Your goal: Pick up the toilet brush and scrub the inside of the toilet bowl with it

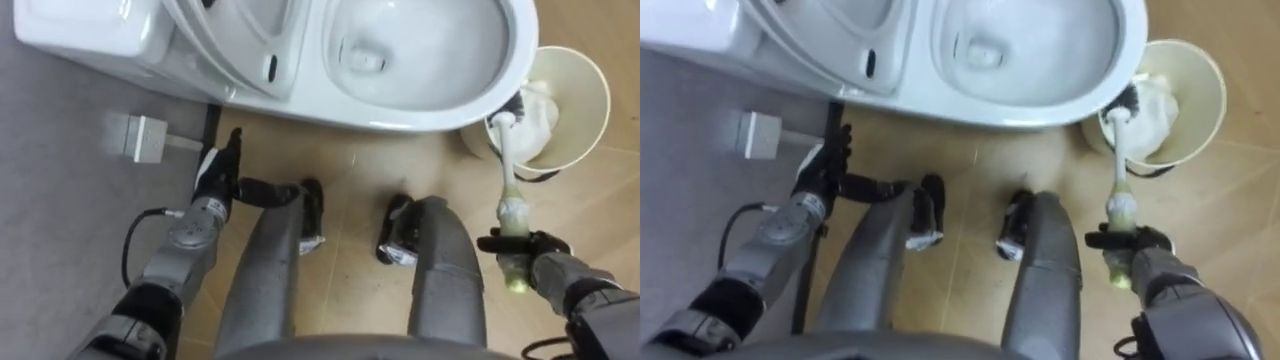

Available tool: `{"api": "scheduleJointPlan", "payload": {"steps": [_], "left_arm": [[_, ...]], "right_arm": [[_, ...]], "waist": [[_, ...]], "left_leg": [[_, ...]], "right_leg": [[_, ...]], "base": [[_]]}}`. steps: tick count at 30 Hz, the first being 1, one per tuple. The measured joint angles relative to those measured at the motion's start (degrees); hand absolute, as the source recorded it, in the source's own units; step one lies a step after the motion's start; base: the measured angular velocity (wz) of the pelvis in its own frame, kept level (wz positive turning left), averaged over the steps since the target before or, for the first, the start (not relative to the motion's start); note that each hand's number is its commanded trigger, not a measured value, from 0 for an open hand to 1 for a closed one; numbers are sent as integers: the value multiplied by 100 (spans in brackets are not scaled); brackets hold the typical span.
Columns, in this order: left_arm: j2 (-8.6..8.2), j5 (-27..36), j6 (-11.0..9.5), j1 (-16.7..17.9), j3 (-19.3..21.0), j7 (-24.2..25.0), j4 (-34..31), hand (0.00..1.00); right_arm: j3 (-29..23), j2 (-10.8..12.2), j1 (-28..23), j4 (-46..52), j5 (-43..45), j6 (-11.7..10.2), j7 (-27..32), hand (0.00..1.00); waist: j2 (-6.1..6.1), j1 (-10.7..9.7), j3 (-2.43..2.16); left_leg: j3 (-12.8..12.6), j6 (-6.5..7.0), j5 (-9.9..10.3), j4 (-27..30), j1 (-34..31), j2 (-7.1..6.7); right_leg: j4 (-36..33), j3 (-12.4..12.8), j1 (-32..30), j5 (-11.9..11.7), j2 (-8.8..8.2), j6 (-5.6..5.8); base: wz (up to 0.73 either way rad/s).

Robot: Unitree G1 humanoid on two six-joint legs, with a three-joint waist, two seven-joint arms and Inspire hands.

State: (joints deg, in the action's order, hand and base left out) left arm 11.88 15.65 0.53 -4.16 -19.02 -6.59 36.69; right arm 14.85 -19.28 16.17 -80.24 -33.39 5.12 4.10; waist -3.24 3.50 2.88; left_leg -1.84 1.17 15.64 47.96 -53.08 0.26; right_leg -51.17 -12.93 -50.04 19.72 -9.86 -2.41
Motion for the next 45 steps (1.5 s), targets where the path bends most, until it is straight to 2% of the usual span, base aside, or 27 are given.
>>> {"api": "scheduleJointPlan", "payload": {"steps": [4, 6, 8, 11, 14, 16, 18, 23, 30, 34, 38, 41, 43, 45], "left_arm": [[26, 147, 40, 42, 91, 60, 111, 0], [37, 163, 46, 92, 185, 87, 185, 0], [38, 110, 47, 169, 257, 112, 244, 0], [70, 111, 47, 449, 524, 208, 262, 0], [72, 28, 45, 703, 747, 248, 257, 0], [73, -102, 49, 974, 923, 311, 240, 0], [81, -230, 49, 1415, 1107, 376, 110, 0], [80, -247, 48, 1981, 1369, 580, -23, 0], [20, -412, 50, 2411, 1796, 685, -109, 0], [-1, -524, 46, 2690, 1910, 646, -358, 0], [-85, -1069, 48, 2940, 2196, 592, -460, 0], [-141, -1139, 48, 3146, 2380, 452, -805, 0], [-148, -1179, 48, 3164, 2399, 354, -975, 0], [-199, -1482, 50, 3250, 2458, 232, -1282, 0]], "right_arm": [[-65, 68, -144, -22, -144, 9, -64, 100], [-301, 150, -240, -43, -229, 40, -115, 100], [-499, 188, -365, -47, -350, 56, -127, 100], [-588, 193, -613, -28, -462, 37, -128, 100], [-697, 233, -973, -23, -484, -12, -177, 100], [-774, 318, -1165, -18, -450, -11, -178, 100], [-779, 394, -1345, -20, -430, 7, -231, 100], [-990, 438, -1747, -12, -406, 32, -241, 100], [-1194, 464, -1904, 116, -265, 64, -358, 100], [-1181, 466, -1956, 338, 38, 67, -348, 100], [-1179, 478, -2060, 366, 454, 66, -397, 100], [-1194, 478, -2060, 369, 534, 48, -388, 100], [-1203, 475, -2055, 364, 598, 48, -362, 100], [-1211, 476, -2065, 361, 653, 49, -343, 100]], "waist": [[60, -23, -31], [123, -41, -74], [180, -78, -84], [199, -167, -146], [250, -182, -184], [274, -165, -201], [321, -158, -245], [375, -167, -241], [526, -158, -198], [515, -102, -219], [544, 22, -231], [541, 93, -233], [532, 174, -239], [555, 191, -240]], "left_leg": [[-2, 12, -127, -552, 686, -28], [23, 9, -167, -858, 1124, -35], [57, 2, -192, -1125, 1555, -78], [136, 0, -190, -1421, 2111, -76], [210, -12, -198, -1756, 2636, -82], [213, -22, -204, -1962, 2965, -75], [202, -31, -209, -2197, 3338, -78], [209, -35, -211, -2428, 3922, -109], [217, -38, -210, -2656, 4485, -102], [248, -38, -210, -2653, 4530, -97], [274, -44, -206, -2679, 4719, -110], [273, -52, -202, -2713, 4803, -109], [277, -63, -195, -2721, 4813, -103], [283, -67, -195, -2743, 4840, -107]], "right_leg": [[544, -57, 693, -109, 30, 64], [874, -154, 1168, -146, 43, 86], [1112, -195, 1595, -153, 48, 121], [1552, -330, 2276, -171, 119, 183], [1990, -421, 2869, -209, 196, 248], [2267, -453, 3235, -244, 239, 268], [2562, -453, 3603, -267, 287, 306], [2949, -576, 4268, -288, 309, 337], [3380, -752, 4973, -288, 381, 346], [3464, -788, 5073, -288, 408, 345], [3636, -862, 5362, -298, 430, 358], [3685, -940, 5509, -301, 444, 362], [3729, -940, 5532, -302, 465, 362], [3767, -939, 5591, -306, 486, 363]], "base": [[5], [10], [13], [15], [14], [2], [0], [9], [10], [7], [10], [18], [12], [18]]}}
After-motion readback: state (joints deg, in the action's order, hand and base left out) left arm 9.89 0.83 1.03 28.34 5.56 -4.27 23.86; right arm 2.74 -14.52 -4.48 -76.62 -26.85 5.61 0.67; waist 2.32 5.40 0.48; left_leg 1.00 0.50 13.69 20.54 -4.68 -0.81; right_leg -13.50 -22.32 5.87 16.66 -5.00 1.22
